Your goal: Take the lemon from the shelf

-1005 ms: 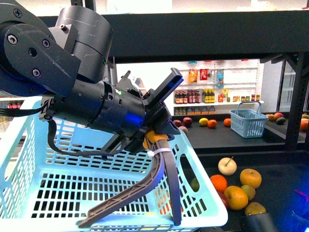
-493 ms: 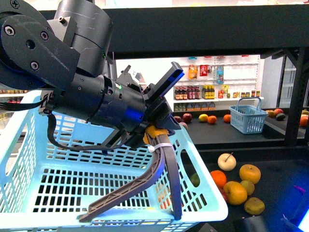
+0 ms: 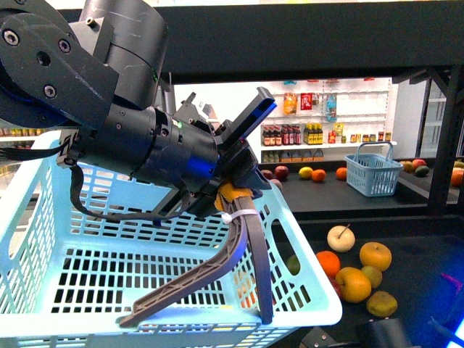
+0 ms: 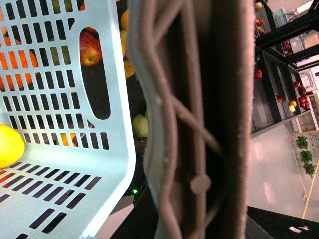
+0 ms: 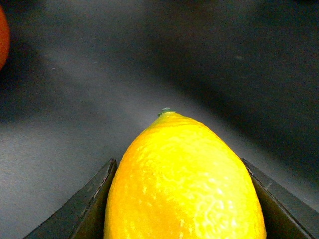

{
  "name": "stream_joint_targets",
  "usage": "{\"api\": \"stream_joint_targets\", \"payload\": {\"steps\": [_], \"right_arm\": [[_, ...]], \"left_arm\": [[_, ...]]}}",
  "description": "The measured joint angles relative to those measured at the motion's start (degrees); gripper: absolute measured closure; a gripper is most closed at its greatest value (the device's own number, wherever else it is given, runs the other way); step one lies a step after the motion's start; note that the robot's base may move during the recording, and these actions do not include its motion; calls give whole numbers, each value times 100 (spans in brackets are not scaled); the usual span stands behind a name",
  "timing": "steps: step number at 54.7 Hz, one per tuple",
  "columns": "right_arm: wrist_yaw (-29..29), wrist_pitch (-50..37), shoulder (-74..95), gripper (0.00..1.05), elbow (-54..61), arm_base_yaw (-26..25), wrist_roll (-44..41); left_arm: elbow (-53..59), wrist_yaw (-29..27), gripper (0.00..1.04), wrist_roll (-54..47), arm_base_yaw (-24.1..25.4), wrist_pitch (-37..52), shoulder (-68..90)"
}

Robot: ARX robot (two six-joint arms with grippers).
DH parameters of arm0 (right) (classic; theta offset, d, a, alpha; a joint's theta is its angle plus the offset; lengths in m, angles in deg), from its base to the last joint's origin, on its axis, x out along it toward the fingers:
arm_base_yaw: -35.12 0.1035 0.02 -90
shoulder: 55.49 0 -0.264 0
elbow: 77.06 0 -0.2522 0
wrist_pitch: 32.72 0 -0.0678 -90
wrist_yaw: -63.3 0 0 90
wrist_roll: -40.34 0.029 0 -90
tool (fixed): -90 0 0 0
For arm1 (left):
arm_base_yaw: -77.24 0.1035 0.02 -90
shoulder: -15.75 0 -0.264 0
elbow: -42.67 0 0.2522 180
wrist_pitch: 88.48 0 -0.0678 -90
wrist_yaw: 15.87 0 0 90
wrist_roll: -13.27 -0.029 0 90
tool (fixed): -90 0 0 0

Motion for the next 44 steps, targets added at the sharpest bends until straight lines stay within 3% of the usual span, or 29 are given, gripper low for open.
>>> {"api": "stream_joint_targets", "payload": {"steps": [16, 26, 32, 44], "right_arm": [[-275, -612, -1532, 39, 1412, -785, -7], [-216, -525, -2787, 39, 2247, -1172, 295], [-87, -407, -3873, 39, 2656, -1091, 647], [181, -63, -5368, 39, 2868, -376, 1663]], "left_arm": [[0, 0, 93, 2, 0, 0, -2], [0, 0, 93, 0, -2, 0, -2], [0, 4, 93, 0, -4, 0, 0], [0, 0, 93, 0, -4, 0, -2]]}}
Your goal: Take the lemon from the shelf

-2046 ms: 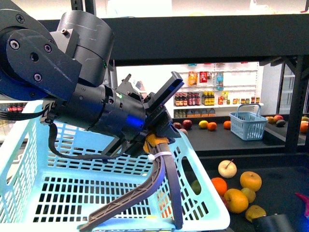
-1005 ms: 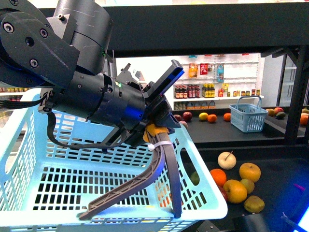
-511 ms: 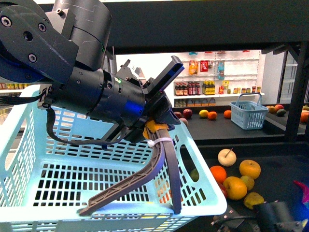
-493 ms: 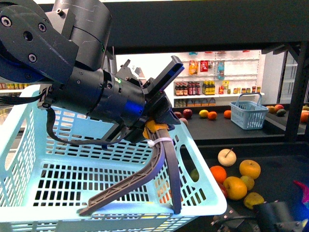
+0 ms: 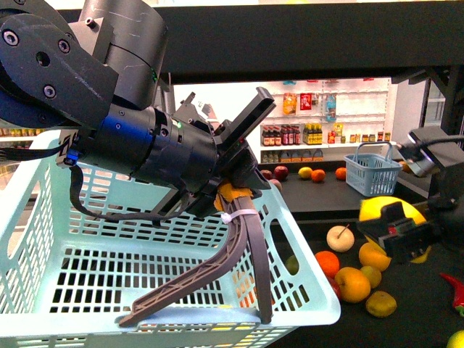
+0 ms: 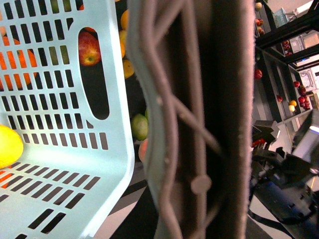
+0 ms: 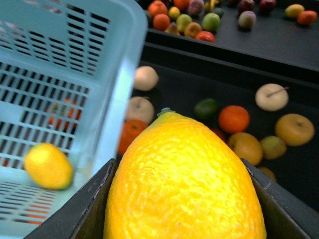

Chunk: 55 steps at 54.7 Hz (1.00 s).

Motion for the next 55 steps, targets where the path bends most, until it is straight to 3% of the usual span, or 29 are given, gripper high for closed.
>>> {"api": "stream_joint_targets", "payload": {"steps": [21, 34, 46, 55], "right_arm": [[-326, -46, 232, 39, 55, 1191, 737], [-520, 37, 522, 39, 46, 1541, 807], [-627, -116, 544, 8, 11, 1569, 1025], [-745, -282, 525, 8, -44, 1460, 1342]], "left_arm": [[0, 13, 93, 2, 0, 0, 0], [0, 4, 93, 0, 0, 0, 2], [0, -9, 93, -7, 0, 0, 2], [-2, -15, 93, -4, 4, 0, 2]]}}
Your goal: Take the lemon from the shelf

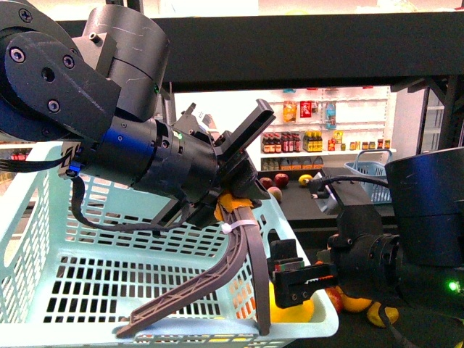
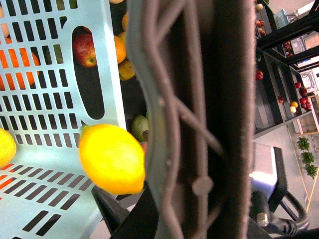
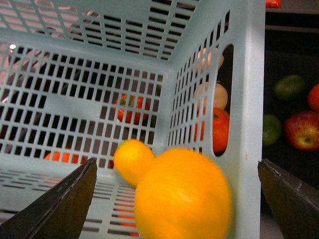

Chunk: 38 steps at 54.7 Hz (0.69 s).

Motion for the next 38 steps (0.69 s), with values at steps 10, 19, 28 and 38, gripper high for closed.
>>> {"api": "stream_joint_targets", "payload": {"steps": [10, 19, 28, 38], "right_arm": [[11, 33, -122, 8, -11, -79, 111], [-306, 46, -938, 8, 435, -531, 9], [-822, 109, -2345, 8, 1349, -1292, -249], [-702, 1191, -4509, 8, 2583, -1742, -466]], "left_arm": [[0, 33, 93, 33, -4, 0, 0], [0, 20, 93, 48, -4, 0, 0], [0, 0, 93, 33, -4, 0, 0], [0, 33, 93, 52, -11, 0, 0]]}}
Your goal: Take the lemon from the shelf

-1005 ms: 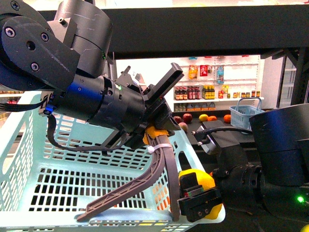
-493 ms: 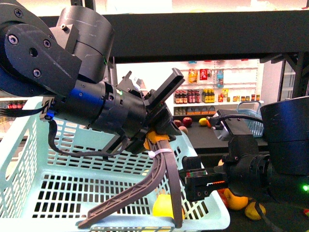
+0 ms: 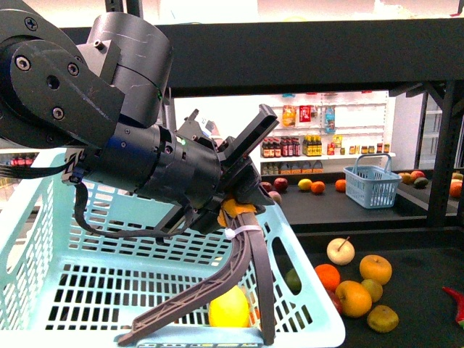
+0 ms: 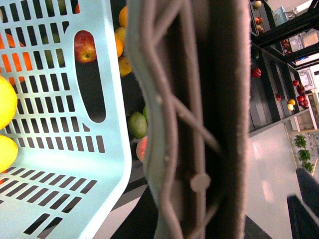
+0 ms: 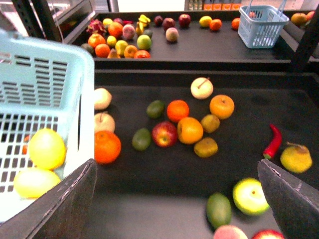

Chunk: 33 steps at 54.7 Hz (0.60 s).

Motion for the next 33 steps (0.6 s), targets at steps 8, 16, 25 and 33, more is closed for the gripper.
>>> {"api": "stream_joint_targets", "payload": {"steps": [8, 16, 25, 33], "right_arm": [[11, 1805, -2297, 8, 627, -94, 13], [-227, 3515, -4271, 8, 721, 42, 17], [-313, 2820, -5180, 34, 1145, 160, 31], [-326, 2664, -5469, 58, 1821, 168, 31]], "left_arm": [[0, 13, 93, 0, 2, 0, 0], [0, -2, 93, -2, 0, 0, 0], [0, -20, 93, -2, 2, 0, 0], [0, -15, 93, 11, 9, 0, 0]]}}
